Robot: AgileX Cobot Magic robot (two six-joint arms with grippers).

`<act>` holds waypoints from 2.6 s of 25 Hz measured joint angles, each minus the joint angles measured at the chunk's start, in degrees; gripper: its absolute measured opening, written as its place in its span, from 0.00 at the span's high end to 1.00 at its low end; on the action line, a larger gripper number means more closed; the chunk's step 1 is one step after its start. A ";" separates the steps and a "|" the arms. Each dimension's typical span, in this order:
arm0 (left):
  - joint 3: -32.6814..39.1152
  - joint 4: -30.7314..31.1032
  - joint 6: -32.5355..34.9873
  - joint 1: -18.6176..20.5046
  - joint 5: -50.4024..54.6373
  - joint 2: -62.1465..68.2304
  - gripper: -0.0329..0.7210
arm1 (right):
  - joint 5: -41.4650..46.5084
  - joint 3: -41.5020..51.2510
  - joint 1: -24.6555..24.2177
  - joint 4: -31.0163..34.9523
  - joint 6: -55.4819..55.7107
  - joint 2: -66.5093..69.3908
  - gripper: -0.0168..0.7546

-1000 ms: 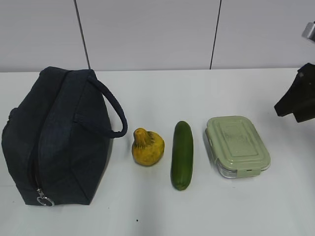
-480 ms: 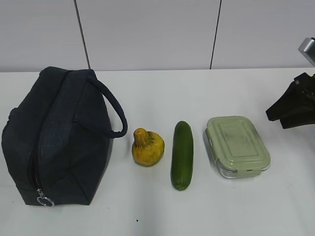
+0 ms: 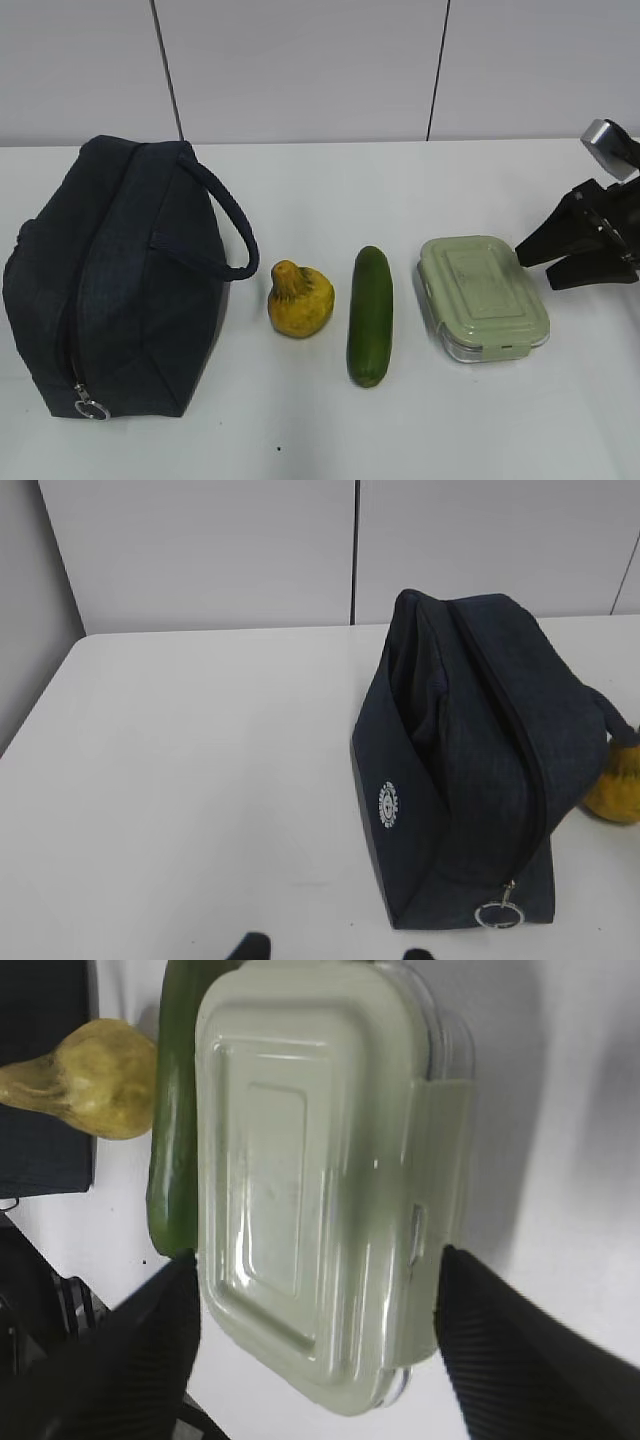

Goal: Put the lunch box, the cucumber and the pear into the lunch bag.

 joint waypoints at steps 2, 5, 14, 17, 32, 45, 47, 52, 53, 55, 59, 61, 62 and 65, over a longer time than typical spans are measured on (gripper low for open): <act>0.00 0.00 0.00 0.00 0.00 0.00 0.62 | 0.00 -0.13 0.00 0.12 -1.02 1.02 0.22; 0.00 0.00 0.00 0.00 0.00 0.00 0.62 | 0.00 -0.24 0.00 0.53 -2.83 3.14 0.21; 0.00 0.00 0.00 0.00 0.00 0.00 0.62 | -0.44 -2.26 0.00 2.74 -5.26 9.48 0.21; 0.00 0.00 0.00 0.00 0.00 0.00 0.62 | -0.52 -3.53 0.00 3.03 -5.60 10.35 0.21; 0.00 0.00 0.00 0.00 0.00 0.00 0.62 | 0.80 -5.52 0.00 4.46 -5.72 12.22 0.34; 0.00 0.00 0.00 0.00 0.00 0.00 0.62 | 1.40 -5.52 0.00 4.26 -5.62 12.22 0.41; 0.00 0.00 0.00 0.00 0.00 0.00 0.62 | 1.61 -5.52 0.00 4.26 -5.62 12.22 0.43; 0.00 0.00 0.00 0.00 0.00 0.00 0.62 | 1.70 -5.52 0.00 4.26 -5.37 12.22 0.47; 0.00 0.00 0.00 0.00 0.00 0.00 0.62 | 1.70 -5.52 0.00 4.26 -5.37 12.22 0.47; 0.00 0.00 0.00 0.00 0.00 0.00 0.62 | 1.74 -5.52 0.00 4.26 -5.37 12.22 0.48; 0.00 0.00 0.00 0.00 0.00 0.00 0.62 | 1.83 -5.52 0.00 4.26 -5.37 12.22 0.49; 0.00 0.00 0.00 0.00 0.00 0.00 0.62 | 1.83 -5.52 0.00 4.26 -5.37 12.22 0.49; 0.00 0.00 0.00 0.00 0.00 0.00 0.62 | 1.83 -5.52 0.00 4.26 -5.37 12.22 0.49; -0.63 -0.98 0.00 0.00 -0.79 0.50 0.62 | 1.83 -5.52 0.00 4.26 -5.37 12.22 0.49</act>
